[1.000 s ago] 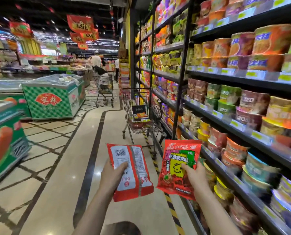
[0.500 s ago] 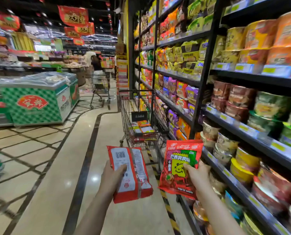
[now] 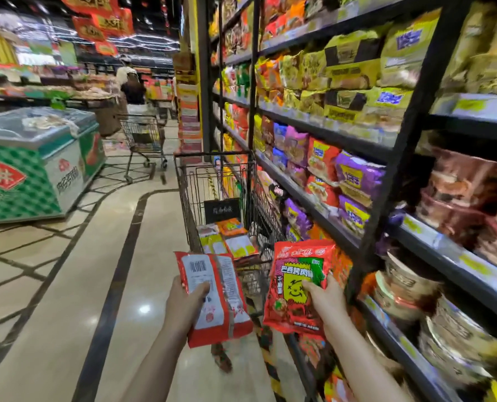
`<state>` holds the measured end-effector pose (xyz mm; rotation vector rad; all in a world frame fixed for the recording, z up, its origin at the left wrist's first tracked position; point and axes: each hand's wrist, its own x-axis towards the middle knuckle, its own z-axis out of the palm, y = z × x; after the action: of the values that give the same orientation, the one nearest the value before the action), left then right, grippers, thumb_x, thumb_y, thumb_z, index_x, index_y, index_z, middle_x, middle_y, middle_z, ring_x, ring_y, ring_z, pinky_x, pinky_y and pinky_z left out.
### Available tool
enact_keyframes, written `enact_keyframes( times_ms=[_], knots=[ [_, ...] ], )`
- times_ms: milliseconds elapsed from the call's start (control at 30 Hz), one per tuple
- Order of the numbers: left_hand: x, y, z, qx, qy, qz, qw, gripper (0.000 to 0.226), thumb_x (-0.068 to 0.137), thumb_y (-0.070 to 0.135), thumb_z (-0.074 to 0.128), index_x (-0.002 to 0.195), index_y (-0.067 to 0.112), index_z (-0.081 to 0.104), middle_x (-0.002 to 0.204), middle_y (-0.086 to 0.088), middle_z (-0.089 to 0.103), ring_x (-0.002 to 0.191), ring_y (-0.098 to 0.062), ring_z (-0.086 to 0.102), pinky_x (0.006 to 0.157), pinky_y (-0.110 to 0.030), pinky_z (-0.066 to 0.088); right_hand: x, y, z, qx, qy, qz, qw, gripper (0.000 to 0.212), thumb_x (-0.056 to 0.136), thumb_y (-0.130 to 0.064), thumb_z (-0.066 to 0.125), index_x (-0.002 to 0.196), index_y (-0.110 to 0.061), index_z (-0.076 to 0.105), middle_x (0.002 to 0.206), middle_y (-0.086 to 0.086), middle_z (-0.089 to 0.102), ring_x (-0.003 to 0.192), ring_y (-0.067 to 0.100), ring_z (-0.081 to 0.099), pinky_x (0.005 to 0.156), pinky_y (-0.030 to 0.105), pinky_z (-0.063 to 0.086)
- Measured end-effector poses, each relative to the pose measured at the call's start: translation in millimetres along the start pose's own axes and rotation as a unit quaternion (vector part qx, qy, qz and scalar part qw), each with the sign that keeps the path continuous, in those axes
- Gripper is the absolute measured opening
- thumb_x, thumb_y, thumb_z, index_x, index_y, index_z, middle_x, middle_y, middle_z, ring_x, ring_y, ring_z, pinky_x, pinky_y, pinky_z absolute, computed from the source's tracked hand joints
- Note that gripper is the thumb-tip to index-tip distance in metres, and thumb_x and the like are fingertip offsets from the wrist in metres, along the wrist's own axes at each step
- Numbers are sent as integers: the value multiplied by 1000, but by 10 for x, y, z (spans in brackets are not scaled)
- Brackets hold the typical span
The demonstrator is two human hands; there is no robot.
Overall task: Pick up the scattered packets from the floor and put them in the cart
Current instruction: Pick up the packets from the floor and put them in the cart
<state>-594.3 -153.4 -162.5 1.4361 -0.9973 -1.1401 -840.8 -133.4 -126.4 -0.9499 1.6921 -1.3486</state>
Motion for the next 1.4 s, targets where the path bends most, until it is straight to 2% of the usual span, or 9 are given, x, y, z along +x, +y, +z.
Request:
enact_keyframes(
  times_ms=[133,367,467,600,833,1067,1167,1300,1400],
  knots=[
    [977,81,240,16,35,-9,999,53,56,47,65,104,27,56,96,-4,72,80,-26,71,78,-50,56,965,-126,367,-10,-23,5,1000,20,87,-6,61,100,-21,54,103,6,64,97,26,62,94,44,49],
    [2239,276,531,54,64,-29,996,36,83,20,66,115,11,52,99,-13,70,73,-27,71,72,-48,58,2293,-155,977,-57,-39,22,997,22,84,-3,63,99,-17,57,108,13,66,100,27,62,92,41,49],
    [2797,286,647,90,73,-27,993,40,78,29,67,111,13,50,104,-13,68,83,-30,69,79,-47,56,2829,-97,1284,-72,-42,26,996,25,84,0,63,106,-12,59,108,13,65,100,24,60,94,38,47],
    [3614,210,806,136,63,-23,988,35,79,31,66,107,23,46,111,-14,66,95,-33,66,87,-47,52,3489,-35,1707,-99,-63,39,992,31,86,1,59,118,-3,58,99,5,61,95,19,58,80,24,39],
    [4817,18,979,171,67,-64,981,40,86,19,64,123,8,51,119,-17,63,106,-35,61,91,-41,47,4515,27,2356,-167,-68,59,982,34,87,-7,62,121,-6,57,116,6,62,109,19,57,68,19,30],
    [6056,-380,1139,141,79,-129,978,41,78,22,68,114,5,58,110,-18,66,103,-36,62,90,-43,48,5795,398,3260,-193,-115,111,968,48,86,-9,63,131,-5,49,127,11,58,121,29,53,103,40,42],
    [6618,-783,1171,115,113,-179,971,43,63,35,62,100,14,60,99,-18,68,88,-33,66,80,-48,55,6327,578,3657,-216,-141,134,957,51,85,-10,66,132,-2,49,131,14,57,121,28,54,102,35,43],
    [7115,-939,1234,101,134,-233,958,24,78,13,68,99,6,58,76,-15,62,57,-19,56,37,-16,45,6902,874,4114,-252,-193,159,935,43,86,-13,64,127,-4,54,126,12,59,115,28,56,93,28,42],
    [7443,-1204,1198,121,132,-247,952,18,86,8,63,103,6,58,79,-13,63,61,-19,59,40,-12,44,7250,1180,4412,-234,-231,171,929,37,86,-7,63,122,-2,56,120,14,63,109,24,59,94,29,46]
  ],
)
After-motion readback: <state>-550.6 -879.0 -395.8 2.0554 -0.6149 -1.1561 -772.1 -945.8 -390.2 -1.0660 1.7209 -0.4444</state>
